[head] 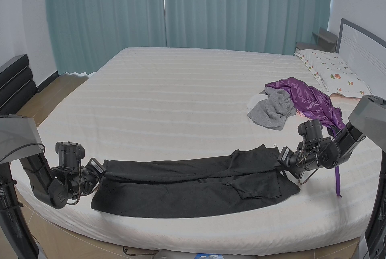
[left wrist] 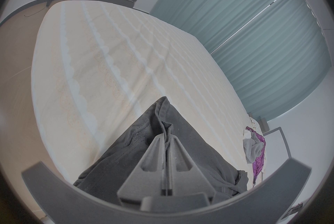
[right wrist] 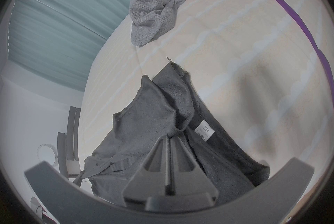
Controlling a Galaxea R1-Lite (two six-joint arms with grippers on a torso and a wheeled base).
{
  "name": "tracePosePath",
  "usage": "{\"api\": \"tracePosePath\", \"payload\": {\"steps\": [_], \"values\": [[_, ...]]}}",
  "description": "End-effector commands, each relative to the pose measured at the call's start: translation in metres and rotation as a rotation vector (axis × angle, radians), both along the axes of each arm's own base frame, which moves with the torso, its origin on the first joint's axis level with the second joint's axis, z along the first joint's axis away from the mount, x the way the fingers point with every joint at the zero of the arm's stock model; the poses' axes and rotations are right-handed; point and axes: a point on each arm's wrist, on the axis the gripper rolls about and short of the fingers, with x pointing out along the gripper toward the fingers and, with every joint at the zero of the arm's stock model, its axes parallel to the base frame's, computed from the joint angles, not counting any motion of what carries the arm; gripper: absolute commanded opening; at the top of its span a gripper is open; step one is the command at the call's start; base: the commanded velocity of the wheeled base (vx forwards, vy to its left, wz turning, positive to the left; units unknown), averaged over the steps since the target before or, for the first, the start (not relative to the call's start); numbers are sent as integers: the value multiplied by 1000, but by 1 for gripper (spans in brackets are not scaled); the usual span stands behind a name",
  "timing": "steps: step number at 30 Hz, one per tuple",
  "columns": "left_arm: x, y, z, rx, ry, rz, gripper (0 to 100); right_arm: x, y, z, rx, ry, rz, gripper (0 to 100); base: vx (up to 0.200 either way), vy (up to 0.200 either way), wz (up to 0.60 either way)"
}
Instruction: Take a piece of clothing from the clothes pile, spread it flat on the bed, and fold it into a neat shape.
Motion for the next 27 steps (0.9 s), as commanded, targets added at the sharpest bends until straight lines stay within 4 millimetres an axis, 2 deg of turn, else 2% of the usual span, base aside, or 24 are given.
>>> {"api": "tracePosePath", "payload": {"steps": [1, 7, 11, 19, 27], "values": [[0, 0, 2, 0, -8, 1, 0, 1, -1, 8, 10, -27, -6, 0, 0, 0, 0], [4, 1, 4, -3, -23, 4, 0, 7, -1, 12, 42, -52, -41, 0, 0, 0, 0], [14, 3, 11, -8, -67, 12, 0, 22, 0, 23, 71, -119, -63, 0, 0, 0, 0], [53, 17, 25, -18, -181, 53, 0, 64, 6, 34, 56, -222, -103, 0, 0, 0, 0], [81, 17, 19, -19, -219, 51, 0, 91, 9, 39, 65, -286, -108, 0, 0, 0, 0]]}}
